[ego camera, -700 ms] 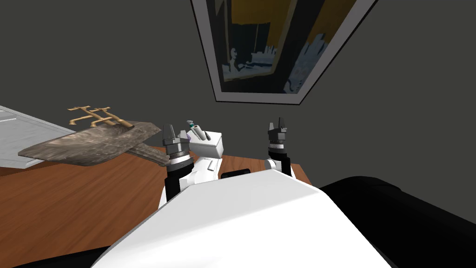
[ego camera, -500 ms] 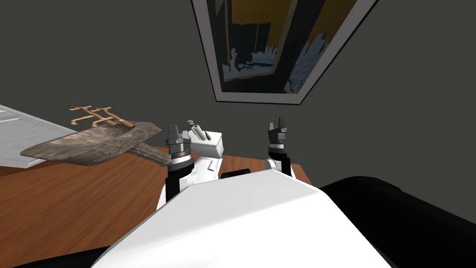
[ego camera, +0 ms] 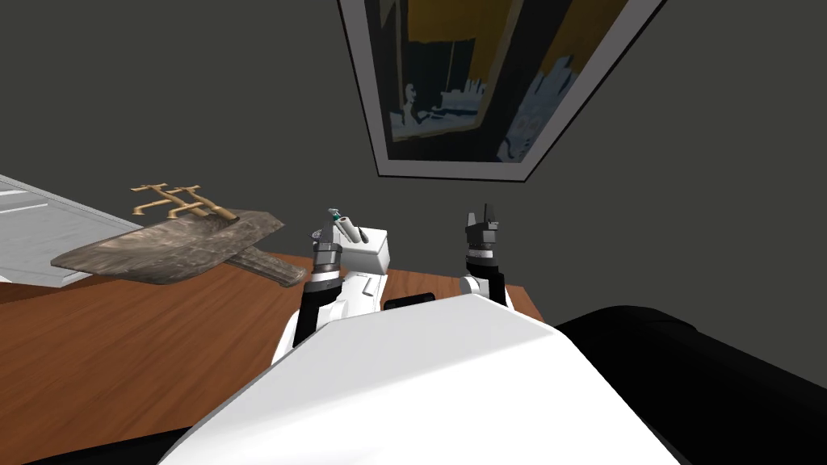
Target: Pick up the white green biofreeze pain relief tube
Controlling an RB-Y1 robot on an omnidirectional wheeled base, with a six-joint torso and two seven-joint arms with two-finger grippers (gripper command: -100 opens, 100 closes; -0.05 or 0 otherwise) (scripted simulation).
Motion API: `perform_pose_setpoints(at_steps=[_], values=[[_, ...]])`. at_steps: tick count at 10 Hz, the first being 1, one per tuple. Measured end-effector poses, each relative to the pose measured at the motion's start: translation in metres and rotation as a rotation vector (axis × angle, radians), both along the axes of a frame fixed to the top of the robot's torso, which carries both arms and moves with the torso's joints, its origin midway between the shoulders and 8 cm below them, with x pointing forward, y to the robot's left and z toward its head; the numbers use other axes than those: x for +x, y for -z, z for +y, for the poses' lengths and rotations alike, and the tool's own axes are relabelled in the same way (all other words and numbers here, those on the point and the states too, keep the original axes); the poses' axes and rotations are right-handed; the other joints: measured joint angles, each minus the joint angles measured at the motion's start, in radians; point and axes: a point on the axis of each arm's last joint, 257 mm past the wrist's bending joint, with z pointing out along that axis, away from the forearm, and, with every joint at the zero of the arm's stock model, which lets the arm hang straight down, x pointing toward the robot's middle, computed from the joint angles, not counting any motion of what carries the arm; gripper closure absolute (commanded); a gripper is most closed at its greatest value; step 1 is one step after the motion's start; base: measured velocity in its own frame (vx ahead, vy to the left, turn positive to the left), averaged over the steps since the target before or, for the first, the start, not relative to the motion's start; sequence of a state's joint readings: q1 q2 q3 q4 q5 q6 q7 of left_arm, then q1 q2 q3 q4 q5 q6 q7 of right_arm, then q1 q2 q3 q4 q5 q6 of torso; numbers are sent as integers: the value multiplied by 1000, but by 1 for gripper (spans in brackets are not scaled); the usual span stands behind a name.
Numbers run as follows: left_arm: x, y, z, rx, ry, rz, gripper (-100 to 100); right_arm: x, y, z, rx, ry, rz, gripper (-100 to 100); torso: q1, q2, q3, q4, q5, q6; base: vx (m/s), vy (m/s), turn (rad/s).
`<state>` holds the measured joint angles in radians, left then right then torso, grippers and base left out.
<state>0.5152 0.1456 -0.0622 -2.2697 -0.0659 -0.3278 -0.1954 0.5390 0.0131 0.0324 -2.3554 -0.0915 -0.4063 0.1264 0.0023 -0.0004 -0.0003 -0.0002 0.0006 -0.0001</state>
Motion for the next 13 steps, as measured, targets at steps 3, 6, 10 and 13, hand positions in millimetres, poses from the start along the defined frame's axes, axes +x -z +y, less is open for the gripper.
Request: perform_pose_setpoints(at_steps=[3,6,10,13], values=[[16,43,-12,82,-10,108,-100,0,0,0,0,0,0,0,0,0,0,0,0,0,8,28,17],[27,79,-12,152,-24,195,-100,0,0,0,0,0,0,0,-1,0,0,0,0,0,10,25,5],[42,135,-15,274,-41,315,-100,0,0,0,0,0,0,0,0,-1,-1,0,0,0,22,32,-21],[45,168,-11,391,-63,381,-100,0,0,0,0,0,0,0,-1,-2,-1,0,0,0,31,14,-28]])
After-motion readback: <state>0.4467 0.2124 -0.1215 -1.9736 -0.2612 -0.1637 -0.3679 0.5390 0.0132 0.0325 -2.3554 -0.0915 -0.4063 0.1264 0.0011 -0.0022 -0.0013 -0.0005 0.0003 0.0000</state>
